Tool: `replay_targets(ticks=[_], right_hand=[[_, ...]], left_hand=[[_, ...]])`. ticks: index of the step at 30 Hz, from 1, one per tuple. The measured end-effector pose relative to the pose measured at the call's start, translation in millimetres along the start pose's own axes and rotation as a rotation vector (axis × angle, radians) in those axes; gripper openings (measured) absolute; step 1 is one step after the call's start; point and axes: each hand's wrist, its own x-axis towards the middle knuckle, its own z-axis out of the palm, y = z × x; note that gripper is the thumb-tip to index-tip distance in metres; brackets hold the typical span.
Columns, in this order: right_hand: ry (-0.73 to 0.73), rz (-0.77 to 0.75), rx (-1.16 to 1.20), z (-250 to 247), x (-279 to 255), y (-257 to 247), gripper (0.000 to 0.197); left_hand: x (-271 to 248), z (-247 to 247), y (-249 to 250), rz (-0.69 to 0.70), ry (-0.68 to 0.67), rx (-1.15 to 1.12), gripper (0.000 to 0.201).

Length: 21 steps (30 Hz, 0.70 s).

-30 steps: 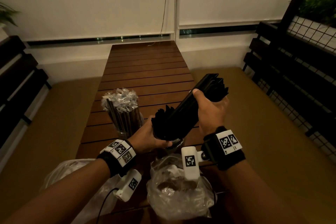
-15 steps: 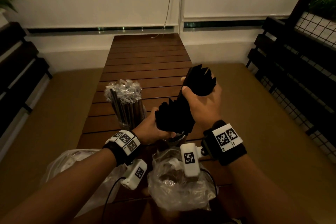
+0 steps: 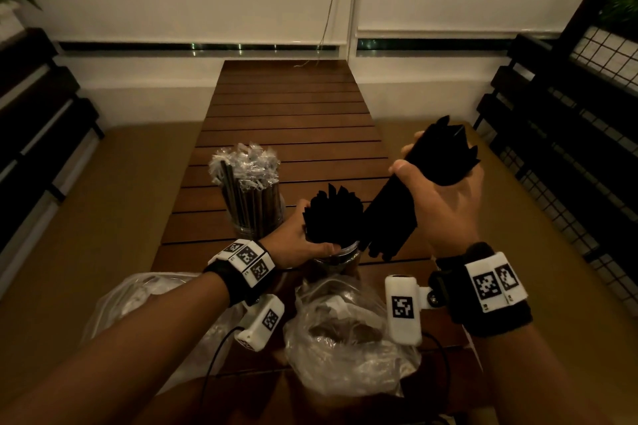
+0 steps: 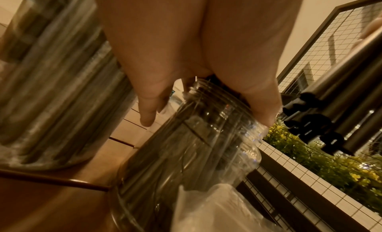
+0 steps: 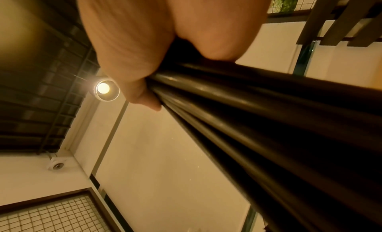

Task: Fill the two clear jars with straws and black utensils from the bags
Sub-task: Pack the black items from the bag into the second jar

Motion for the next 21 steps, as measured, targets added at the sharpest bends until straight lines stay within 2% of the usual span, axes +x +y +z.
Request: replay_targets(ticks=[2,5,9,11,14,17,21], right_hand=[[-0.023,-0.005,0.016,-2.2,-2.9,-1.4,0.042],[-0.056,0.048,0.051,6.4,-4.5,3.7,0.030],[0.072,0.158,0.182,32.6,0.5,9.5,0.035],[0.127,0.188,0.224,41.2,3.4,8.9,0.040],[0.173,0.173,0.226,44.9,3.1,13.2,0.041],[0.211,0.136,0.157,43.5,-2.7,20.0,0.030],[0.237,0.102,0.100,44.6,-4.5,24.3,0.042]], left_hand=[[-0.7,-0.1,0.5,0.016,0.007,0.009,0.080],[-0.9,1.1,0.9,0.062,0.036,0.046,0.078],[2.3,3.0,0.5,0.109,0.069,0.081,0.074],[4.5,2.4,-2.2,0.090,0.073,0.082,0.077],[5.8,1.5,-6.7,0.038,0.081,0.057,0.084],[5.6,1.8,-9.0,0.037,0.078,0.048,0.087],[0.7,3.1,-2.1,0.066,0.073,0.013,0.086]])
